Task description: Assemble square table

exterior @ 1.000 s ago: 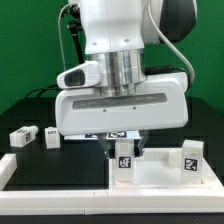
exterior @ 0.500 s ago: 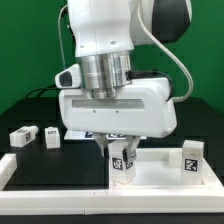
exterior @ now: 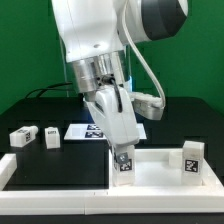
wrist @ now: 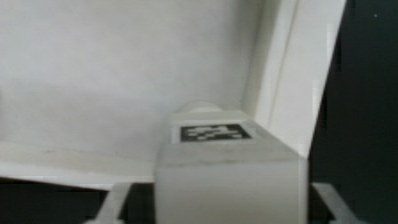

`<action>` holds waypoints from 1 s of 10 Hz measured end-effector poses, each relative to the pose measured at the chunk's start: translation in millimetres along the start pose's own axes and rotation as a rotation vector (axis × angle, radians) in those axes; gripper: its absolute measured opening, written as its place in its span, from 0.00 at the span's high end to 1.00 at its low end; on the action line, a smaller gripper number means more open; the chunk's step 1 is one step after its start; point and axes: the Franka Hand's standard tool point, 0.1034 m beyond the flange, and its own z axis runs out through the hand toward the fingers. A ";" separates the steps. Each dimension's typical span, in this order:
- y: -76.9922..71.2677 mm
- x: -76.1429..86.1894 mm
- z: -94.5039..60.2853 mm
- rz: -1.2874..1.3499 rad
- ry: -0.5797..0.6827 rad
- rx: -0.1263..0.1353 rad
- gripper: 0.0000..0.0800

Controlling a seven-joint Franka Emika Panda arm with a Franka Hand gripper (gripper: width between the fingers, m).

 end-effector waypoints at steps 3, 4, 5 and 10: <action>-2.0 -4.0 0.2 -0.242 0.017 -0.013 0.35; -2.0 -5.9 1.1 -0.361 0.012 -0.012 0.24; -1.4 -4.6 1.1 -0.393 0.012 -0.013 0.20; -1.1 -8.0 2.4 -1.058 0.045 -0.077 0.19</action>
Offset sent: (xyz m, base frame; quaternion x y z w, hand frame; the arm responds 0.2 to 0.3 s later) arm 0.0075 0.0163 0.0021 0.0029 -0.0030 -0.4394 0.8983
